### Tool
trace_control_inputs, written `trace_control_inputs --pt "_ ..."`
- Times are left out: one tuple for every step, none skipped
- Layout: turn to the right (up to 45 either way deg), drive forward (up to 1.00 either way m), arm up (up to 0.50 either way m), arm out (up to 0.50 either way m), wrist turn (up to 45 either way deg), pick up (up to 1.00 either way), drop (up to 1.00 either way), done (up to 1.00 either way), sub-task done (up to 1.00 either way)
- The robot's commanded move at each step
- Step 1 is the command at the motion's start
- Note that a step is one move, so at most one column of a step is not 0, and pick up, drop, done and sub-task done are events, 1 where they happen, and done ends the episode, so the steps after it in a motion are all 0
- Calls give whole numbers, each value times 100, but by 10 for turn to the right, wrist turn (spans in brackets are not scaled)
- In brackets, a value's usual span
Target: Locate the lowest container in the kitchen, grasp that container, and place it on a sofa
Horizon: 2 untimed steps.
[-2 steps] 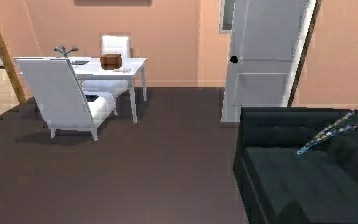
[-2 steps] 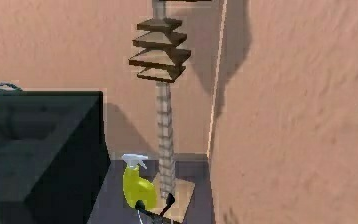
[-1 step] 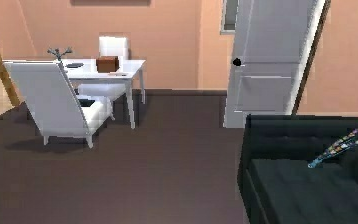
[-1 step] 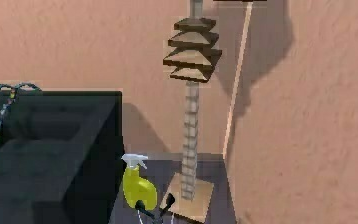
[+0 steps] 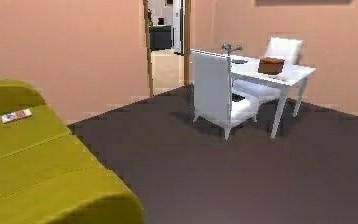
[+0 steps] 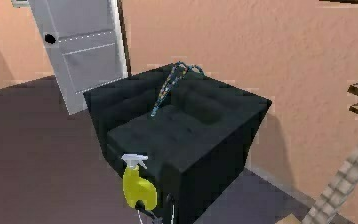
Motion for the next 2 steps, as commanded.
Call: trace_control_inputs --pt "-270 0 0 0 0 0 0 0 0" --pt "-30 0 0 0 0 0 0 0 0"
